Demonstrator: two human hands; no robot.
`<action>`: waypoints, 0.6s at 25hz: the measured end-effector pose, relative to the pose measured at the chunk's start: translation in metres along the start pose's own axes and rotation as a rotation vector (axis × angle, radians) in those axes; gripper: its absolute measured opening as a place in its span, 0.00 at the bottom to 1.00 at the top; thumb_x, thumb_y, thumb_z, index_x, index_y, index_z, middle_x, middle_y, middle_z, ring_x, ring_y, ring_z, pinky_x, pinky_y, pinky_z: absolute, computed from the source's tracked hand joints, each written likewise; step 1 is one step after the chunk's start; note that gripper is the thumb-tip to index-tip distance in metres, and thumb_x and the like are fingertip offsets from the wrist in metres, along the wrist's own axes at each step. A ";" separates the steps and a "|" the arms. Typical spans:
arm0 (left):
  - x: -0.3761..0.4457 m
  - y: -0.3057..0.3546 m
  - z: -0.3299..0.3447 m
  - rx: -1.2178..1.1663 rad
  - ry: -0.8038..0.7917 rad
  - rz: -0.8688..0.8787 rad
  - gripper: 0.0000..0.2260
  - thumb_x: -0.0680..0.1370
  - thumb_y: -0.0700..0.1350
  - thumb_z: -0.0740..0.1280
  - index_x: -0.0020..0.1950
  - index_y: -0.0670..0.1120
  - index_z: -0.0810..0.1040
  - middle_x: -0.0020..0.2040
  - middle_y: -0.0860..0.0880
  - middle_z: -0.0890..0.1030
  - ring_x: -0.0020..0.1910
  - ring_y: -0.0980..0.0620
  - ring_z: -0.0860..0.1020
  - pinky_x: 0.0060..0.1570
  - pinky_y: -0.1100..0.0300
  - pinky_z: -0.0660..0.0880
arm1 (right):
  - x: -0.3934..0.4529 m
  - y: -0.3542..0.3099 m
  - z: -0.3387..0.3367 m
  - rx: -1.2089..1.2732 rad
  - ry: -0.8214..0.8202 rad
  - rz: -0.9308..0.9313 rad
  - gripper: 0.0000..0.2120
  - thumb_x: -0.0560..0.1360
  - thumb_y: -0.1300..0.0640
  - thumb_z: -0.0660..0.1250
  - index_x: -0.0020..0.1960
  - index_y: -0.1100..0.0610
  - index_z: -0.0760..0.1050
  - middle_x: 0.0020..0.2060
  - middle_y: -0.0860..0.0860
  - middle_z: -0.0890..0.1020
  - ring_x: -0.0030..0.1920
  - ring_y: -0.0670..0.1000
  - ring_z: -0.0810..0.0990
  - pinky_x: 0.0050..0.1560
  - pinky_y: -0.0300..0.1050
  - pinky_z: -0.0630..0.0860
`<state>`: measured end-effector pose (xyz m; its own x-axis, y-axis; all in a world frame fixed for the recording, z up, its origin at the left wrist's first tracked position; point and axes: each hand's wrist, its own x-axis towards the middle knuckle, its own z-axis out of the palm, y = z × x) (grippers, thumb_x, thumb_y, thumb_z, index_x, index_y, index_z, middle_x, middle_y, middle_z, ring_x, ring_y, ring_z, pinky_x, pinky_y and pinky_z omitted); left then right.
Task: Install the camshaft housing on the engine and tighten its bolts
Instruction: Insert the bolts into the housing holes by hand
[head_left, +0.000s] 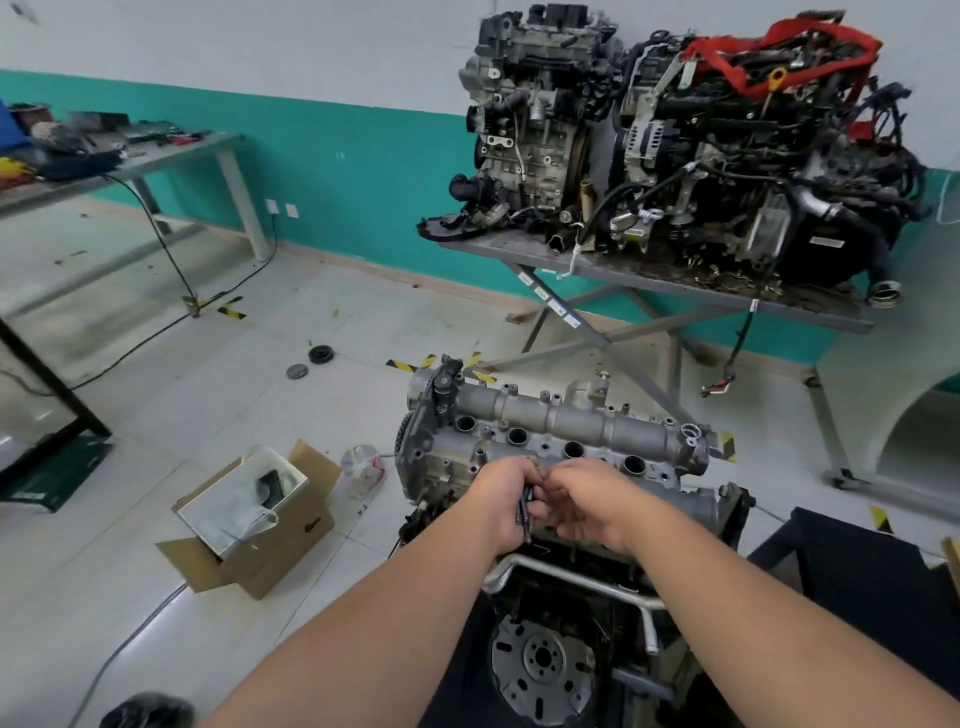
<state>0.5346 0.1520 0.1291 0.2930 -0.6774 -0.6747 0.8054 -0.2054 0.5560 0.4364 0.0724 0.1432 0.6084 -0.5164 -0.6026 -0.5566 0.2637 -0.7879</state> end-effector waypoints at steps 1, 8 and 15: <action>-0.004 -0.002 -0.001 -0.009 -0.009 0.000 0.12 0.75 0.31 0.52 0.38 0.44 0.69 0.27 0.47 0.74 0.22 0.56 0.67 0.17 0.67 0.59 | -0.001 0.002 -0.002 0.015 -0.028 0.000 0.07 0.77 0.62 0.61 0.46 0.54 0.77 0.35 0.50 0.83 0.36 0.51 0.80 0.32 0.39 0.71; 0.000 -0.003 0.020 0.004 -0.010 0.009 0.09 0.75 0.33 0.55 0.39 0.44 0.68 0.30 0.49 0.69 0.23 0.56 0.67 0.17 0.66 0.60 | -0.007 0.009 -0.045 -0.148 0.347 -0.163 0.07 0.73 0.65 0.65 0.38 0.58 0.78 0.30 0.55 0.81 0.29 0.54 0.79 0.27 0.39 0.68; 0.030 -0.007 0.052 0.108 0.040 0.020 0.10 0.75 0.32 0.54 0.39 0.46 0.63 0.32 0.49 0.65 0.26 0.54 0.64 0.17 0.65 0.59 | -0.033 0.047 -0.118 -0.882 0.218 -0.060 0.08 0.75 0.51 0.72 0.52 0.53 0.79 0.47 0.53 0.83 0.43 0.51 0.82 0.43 0.47 0.80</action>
<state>0.5108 0.0965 0.1305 0.3306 -0.6535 -0.6809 0.7395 -0.2689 0.6171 0.3235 0.0058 0.1414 0.5798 -0.6751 -0.4561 -0.8129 -0.4413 -0.3801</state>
